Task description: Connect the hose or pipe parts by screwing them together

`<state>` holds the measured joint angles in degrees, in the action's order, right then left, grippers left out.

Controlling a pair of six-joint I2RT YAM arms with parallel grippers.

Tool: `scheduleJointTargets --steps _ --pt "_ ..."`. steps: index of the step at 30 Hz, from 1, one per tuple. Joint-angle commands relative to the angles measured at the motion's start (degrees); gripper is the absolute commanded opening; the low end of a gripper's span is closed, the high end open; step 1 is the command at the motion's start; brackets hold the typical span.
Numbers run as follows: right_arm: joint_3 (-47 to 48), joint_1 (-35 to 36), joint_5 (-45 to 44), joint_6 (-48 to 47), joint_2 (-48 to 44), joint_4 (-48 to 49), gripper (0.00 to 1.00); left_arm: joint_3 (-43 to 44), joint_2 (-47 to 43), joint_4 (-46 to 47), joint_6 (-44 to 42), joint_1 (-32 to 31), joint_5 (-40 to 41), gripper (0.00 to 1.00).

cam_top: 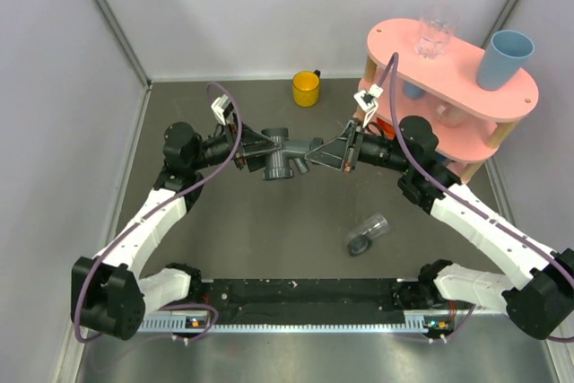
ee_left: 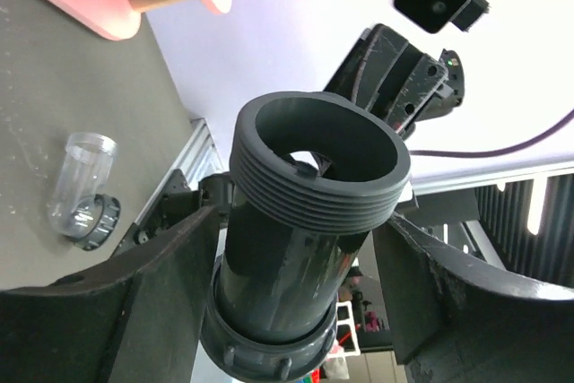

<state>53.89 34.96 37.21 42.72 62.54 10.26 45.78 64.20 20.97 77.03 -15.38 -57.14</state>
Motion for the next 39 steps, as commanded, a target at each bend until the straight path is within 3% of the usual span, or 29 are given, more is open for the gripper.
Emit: scheduleJointTargets --steps 1,6,19,24,26,27,30,32,33,35,37,39 --pt "-0.6 -0.1 2.2 3.9 -0.6 9.2 0.00 -3.2 -0.1 23.2 15.3 -0.5 -0.8 0.72" --pt "-1.8 0.0 3.5 4.9 -0.5 10.5 0.00 -3.2 0.3 21.6 14.5 -1.7 -2.3 0.66" --pt "-2.6 0.0 5.2 7.0 0.2 12.2 0.00 -2.3 1.4 22.4 15.8 -4.5 -3.7 0.73" --pt "-2.8 0.0 4.9 6.7 0.3 11.5 0.00 -2.8 1.4 22.4 16.0 -4.6 -4.4 0.60" --pt "-3.0 0.0 4.9 6.5 0.6 11.3 0.00 -2.6 1.5 22.6 16.1 -4.6 -4.6 0.49" --pt "-3.0 0.0 4.9 6.6 0.6 11.3 0.00 -2.5 1.5 22.6 16.3 -4.6 -4.7 0.37" --pt "-2.6 -0.1 5.2 6.0 0.8 10.0 0.00 -2.2 2.1 22.3 16.3 -4.6 -6.0 0.15" --pt "-2.1 -0.1 5.8 4.8 1.1 8.6 0.00 -2.0 2.6 20.9 15.9 -4.6 -7.4 0.09" --pt "-1.6 -0.1 6.1 4.3 1.2 7.6 0.00 -1.9 2.7 20.9 15.8 -4.6 -8.2 0.09" --pt "-1.3 0.0 7.1 3.6 1.1 7.5 0.00 -1.6 2.6 20.1 13.9 -4.5 -8.9 0.26" --pt "-1.3 -0.2 6.9 3.4 0.7 7.3 0.00 -0.5 1.9 14.2 11.0 -4.5 -8.9 0.56" --pt "-1.3 -0.2 6.8 3.4 0.4 7.4 0.00 0.4 1.2 5.7 5.0 -4.5 -7.7 0.61"
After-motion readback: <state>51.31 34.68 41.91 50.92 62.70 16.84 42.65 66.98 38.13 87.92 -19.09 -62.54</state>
